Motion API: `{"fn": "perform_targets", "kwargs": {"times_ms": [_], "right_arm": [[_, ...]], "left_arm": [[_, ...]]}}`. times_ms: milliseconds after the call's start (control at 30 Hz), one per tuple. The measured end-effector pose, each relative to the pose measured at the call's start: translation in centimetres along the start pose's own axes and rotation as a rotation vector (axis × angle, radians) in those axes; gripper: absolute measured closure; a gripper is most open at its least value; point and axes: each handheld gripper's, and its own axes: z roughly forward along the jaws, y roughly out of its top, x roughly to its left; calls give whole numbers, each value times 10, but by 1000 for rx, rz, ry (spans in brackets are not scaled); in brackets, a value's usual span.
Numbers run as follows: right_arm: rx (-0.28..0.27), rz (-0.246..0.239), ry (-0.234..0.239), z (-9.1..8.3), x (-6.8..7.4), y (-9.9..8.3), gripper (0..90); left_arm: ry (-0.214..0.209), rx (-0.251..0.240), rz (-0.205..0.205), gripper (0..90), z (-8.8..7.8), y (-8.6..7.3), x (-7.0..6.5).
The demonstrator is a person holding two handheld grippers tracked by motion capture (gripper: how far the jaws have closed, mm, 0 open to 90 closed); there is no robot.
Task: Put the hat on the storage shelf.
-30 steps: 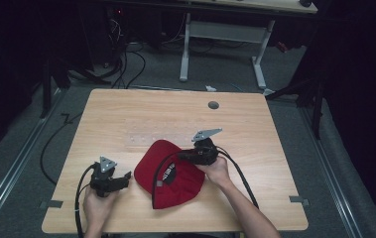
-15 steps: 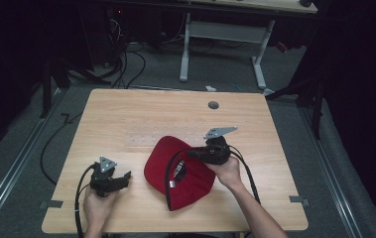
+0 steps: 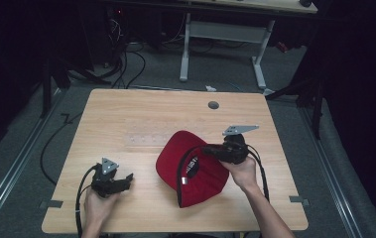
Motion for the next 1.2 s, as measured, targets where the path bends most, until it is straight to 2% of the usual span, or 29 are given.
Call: {"fn": "perform_targets", "kwargs": {"times_ms": [100,267,433,600,767,900,1033,1200], "right_arm": [[-12,25,-8,-7,-3,-3,817],[-9,75,-33,-14,-6,-4,817],[-4,114,-42,-16,-8,-3,817],[-1,130,-44,-16,-7,0,816],[-11,145,-33,-18,-7,2,816],[-14,154,-29,-17,-6,4,816],[-15,171,-19,-15,-5,9,816],[-18,190,-15,-11,-4,12,815]], "left_arm": [[-20,26,39,245,-3,-3,-11],[-108,1,123,239,-14,-8,-40],[-188,12,161,224,-18,-12,-70],[-239,0,202,216,-17,-15,-93],[-270,-3,243,212,-16,-15,-112],[-294,-13,245,209,-14,-14,-122],[-300,-17,263,193,-10,-14,-130],[-296,-57,263,194,-8,-15,-134]]}}
